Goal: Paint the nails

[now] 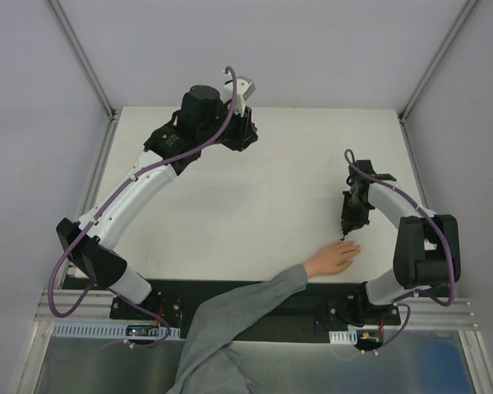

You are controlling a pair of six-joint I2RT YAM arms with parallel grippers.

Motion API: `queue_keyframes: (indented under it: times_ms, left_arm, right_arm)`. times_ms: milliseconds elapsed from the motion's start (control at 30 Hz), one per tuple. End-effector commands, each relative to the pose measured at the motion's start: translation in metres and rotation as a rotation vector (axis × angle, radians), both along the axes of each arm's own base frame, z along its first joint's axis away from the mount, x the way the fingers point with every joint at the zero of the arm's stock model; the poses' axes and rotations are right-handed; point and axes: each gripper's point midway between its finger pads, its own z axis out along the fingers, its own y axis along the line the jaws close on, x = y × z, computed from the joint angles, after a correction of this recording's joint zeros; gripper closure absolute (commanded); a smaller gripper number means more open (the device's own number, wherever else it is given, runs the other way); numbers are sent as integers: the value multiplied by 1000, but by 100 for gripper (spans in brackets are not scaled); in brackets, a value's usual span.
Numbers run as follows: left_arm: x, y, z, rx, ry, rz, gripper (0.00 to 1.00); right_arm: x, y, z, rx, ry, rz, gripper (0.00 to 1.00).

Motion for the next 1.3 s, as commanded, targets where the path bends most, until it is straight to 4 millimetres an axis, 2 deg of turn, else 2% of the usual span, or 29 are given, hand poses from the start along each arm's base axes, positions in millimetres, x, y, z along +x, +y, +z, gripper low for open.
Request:
queue_keyframes:
  times_ms: [0,600,733,1267]
  left_arm:
    - [-7,4,27,-32,-72,-4,100]
    - [-9,5,27,-33,-73,-1,100]
    - [-9,6,28,-32,-75,0,100]
    - [-10,6,26,-31,-73,0,100]
  right_arm:
    - [4,0,0,-13,-2,-4,100]
    - [19,-4,14,-33,-51,-6,100]
    - [20,-4,12,-32,-40,-2,100]
    - [-2,5,9,-8,-10,4,100]
